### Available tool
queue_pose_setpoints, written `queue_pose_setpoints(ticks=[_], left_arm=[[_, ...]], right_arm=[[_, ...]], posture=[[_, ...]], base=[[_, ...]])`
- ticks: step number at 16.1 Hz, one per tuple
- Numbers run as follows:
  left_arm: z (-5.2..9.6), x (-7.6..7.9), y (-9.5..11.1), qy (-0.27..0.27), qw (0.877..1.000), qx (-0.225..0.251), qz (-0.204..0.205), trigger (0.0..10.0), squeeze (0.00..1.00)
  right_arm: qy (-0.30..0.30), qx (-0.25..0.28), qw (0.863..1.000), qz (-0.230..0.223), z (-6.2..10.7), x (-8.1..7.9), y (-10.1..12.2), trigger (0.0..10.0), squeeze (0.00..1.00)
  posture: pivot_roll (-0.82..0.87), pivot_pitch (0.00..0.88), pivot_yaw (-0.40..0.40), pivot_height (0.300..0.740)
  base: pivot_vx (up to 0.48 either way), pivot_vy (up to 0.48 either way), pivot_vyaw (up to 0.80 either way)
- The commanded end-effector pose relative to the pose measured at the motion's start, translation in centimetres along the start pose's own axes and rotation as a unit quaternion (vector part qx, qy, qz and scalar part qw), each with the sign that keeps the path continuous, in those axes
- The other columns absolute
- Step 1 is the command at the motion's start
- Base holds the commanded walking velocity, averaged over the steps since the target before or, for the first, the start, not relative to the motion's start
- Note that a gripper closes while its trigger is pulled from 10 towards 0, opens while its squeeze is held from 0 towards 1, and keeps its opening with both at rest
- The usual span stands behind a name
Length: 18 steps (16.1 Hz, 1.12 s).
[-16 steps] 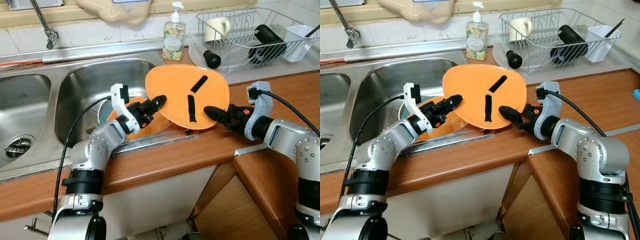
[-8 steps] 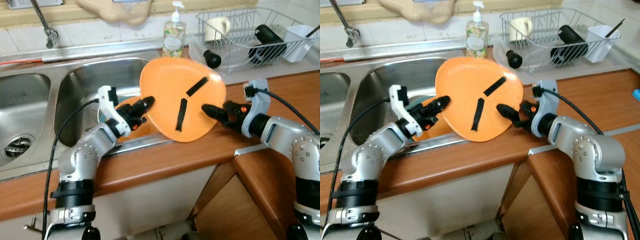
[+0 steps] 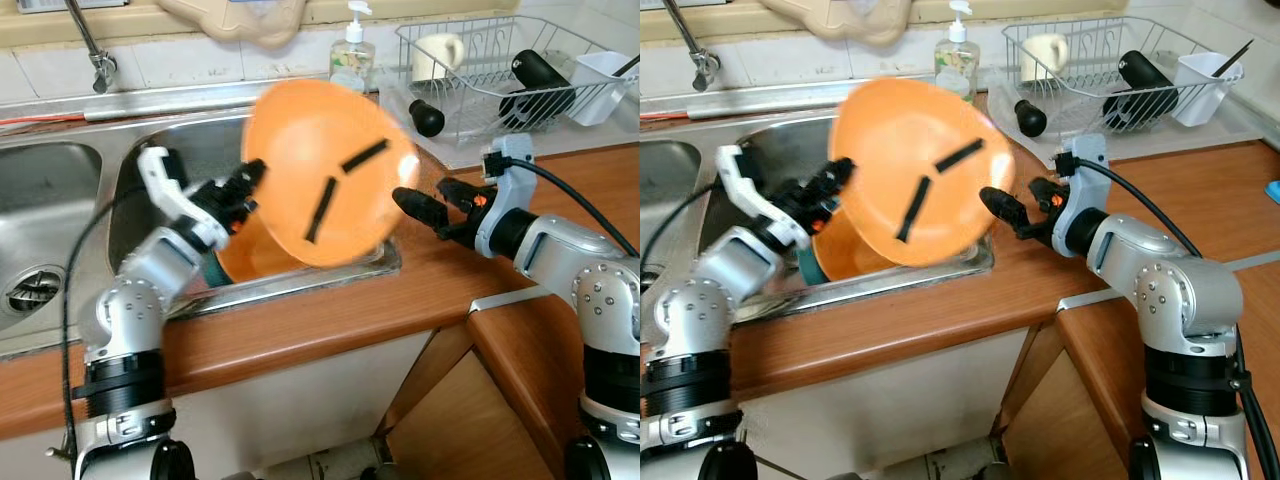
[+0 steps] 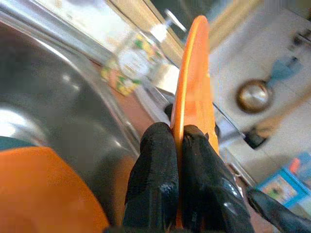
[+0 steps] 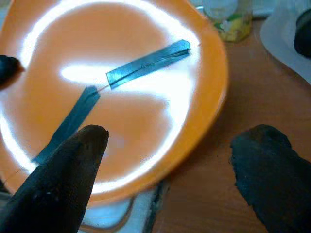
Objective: Kitchen organization
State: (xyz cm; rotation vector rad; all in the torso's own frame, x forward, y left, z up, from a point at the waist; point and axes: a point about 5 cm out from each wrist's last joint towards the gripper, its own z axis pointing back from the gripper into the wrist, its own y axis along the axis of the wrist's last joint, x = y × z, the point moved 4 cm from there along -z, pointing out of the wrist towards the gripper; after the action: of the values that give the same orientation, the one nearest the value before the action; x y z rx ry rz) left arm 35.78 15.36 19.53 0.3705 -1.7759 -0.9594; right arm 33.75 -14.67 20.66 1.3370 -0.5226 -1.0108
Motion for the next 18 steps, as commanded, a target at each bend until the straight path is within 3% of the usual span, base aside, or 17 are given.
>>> queue_pose_setpoints(ticks=[1,4,6,7,12,16,17,18], left_arm=[[-0.1,0.4,2.0,-0.002,0.999,0.036,-0.006,0.0,0.00],[0.4,-1.9,3.8,0.060,0.995,0.071,-0.018,0.0,0.00],[0.5,-3.6,4.2,0.100,0.992,0.069,-0.020,0.0,0.00],[0.4,-4.8,3.9,0.131,0.989,0.055,-0.026,0.0,0.00],[-0.1,-7.7,1.8,0.203,0.978,0.002,-0.048,0.0,0.00],[-0.3,-8.8,0.5,0.235,0.971,-0.027,-0.030,0.0,0.00],[-0.5,-9.2,-0.4,0.243,0.968,-0.054,-0.033,0.0,0.00],[-0.5,-9.4,-0.7,0.251,0.965,-0.068,-0.039,9.5,0.00]], right_arm=[[0.014,0.016,1.000,0.021,0.2,-0.7,0.9,10.0,0.00],[0.032,0.008,0.998,0.054,0.6,-1.7,0.7,10.0,0.00],[0.042,0.002,0.996,0.075,0.6,-2.2,0.7,10.0,0.00],[0.051,-0.004,0.994,0.091,0.6,-2.7,0.5,10.0,0.00],[0.120,-0.040,0.981,0.148,1.2,-5.2,-1.0,10.0,0.00],[0.139,-0.045,0.977,0.156,1.4,-5.9,-1.6,10.0,0.00],[0.140,-0.047,0.977,0.157,1.3,-6.0,-1.8,10.0,0.00],[0.139,-0.047,0.976,0.158,1.3,-6.0,-1.9,10.0,0.00]], posture=[[-0.17,0.000,0.018,0.740],[-0.17,0.000,0.017,0.740],[-0.17,0.000,0.015,0.740],[-0.17,0.000,0.017,0.740],[-0.19,0.000,0.024,0.740],[-0.19,0.000,0.033,0.740],[-0.19,0.000,0.040,0.740],[-0.19,0.000,0.043,0.740]], base=[[0.000,0.000,0.00],[0.000,0.000,0.00],[0.000,0.000,0.00],[0.000,0.000,0.00],[0.000,0.000,0.00],[0.000,0.000,0.00],[0.000,0.000,0.00],[0.000,0.000,0.00]])
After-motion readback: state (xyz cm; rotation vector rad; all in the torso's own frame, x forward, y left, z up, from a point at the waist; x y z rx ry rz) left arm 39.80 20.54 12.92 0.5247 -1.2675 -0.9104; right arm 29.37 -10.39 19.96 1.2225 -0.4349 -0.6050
